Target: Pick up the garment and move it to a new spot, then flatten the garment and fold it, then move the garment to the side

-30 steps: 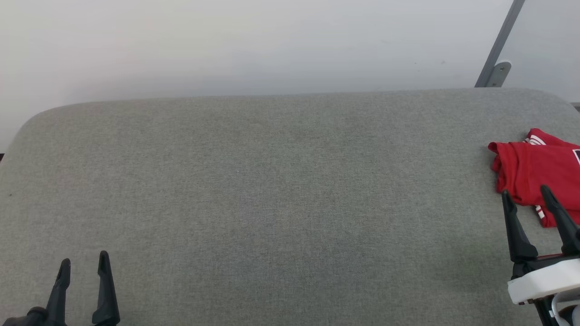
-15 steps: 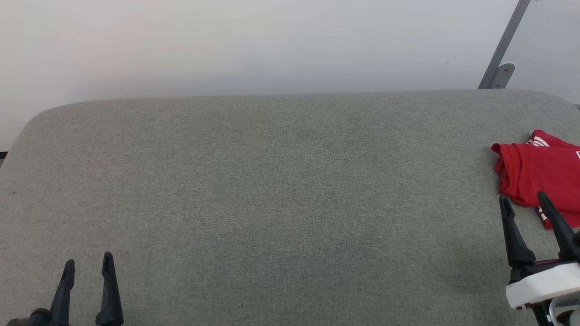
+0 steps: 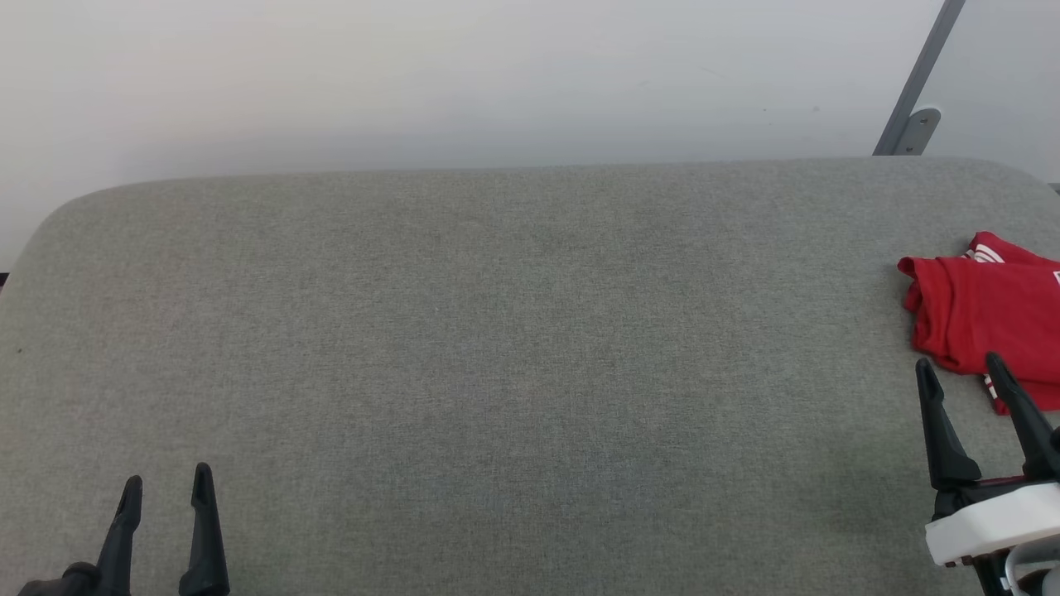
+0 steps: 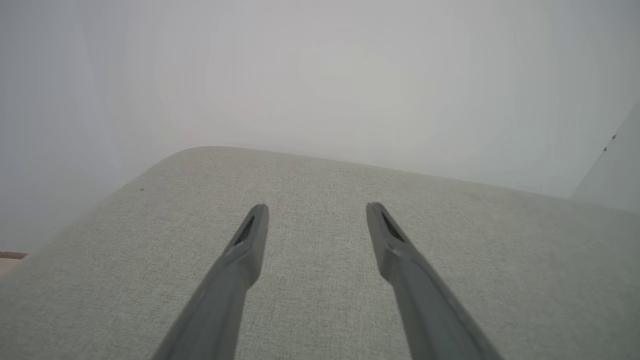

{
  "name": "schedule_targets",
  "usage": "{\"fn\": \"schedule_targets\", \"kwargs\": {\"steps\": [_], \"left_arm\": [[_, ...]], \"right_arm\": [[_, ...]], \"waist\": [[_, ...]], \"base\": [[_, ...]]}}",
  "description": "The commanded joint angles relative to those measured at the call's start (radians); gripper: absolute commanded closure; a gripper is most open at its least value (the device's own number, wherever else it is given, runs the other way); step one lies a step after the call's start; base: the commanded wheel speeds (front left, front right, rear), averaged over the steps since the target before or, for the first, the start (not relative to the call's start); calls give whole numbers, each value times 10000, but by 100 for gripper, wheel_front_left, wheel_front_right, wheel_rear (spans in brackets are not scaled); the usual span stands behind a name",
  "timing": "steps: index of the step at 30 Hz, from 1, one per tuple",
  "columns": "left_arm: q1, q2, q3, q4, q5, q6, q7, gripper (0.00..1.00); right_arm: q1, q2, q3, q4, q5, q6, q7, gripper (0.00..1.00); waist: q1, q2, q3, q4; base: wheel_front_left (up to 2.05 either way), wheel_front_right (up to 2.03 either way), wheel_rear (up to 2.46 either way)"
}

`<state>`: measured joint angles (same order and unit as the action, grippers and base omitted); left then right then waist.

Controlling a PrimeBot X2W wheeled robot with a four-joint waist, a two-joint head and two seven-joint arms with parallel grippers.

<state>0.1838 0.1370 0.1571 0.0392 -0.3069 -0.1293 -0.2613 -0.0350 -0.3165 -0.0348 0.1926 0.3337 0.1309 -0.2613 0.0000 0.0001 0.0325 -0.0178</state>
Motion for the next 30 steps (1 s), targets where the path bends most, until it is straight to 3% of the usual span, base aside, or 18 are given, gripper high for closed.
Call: {"fn": "schedule_targets", "kwargs": {"steps": [1, 3, 4, 9, 30], "left_arm": [[-42, 49, -23, 12, 48, -12, -48, 0], [-55, 43, -11, 24, 34, -13, -48, 0], [-3, -9, 0, 23, 14, 2, 1, 100], [21, -239, -79, 480, -91, 2, 85, 100], [-793, -399, -173, 890, -3582, -3, 1070, 100]], "right_arm": [[72, 52, -26, -22, 8, -6, -41, 0], [83, 70, -40, -31, -9, -7, -41, 0], [6, 33, -25, -1, 1, 0, 1, 100], [246, 354, 61, 391, 101, 2, 64, 100], [-48, 967, -182, 407, 3509, 1, 1058, 100]], "waist": [[0, -1, 6, 8], [0, -1, 12, 28], [0, -1, 13, 27], [0, -1, 13, 26], [0, -1, -39, 52]], "base": [[0, 0, 0], [0, 0, 0], [0, 0, 0], [0, 0, 0], [0, 0, 0]]}}
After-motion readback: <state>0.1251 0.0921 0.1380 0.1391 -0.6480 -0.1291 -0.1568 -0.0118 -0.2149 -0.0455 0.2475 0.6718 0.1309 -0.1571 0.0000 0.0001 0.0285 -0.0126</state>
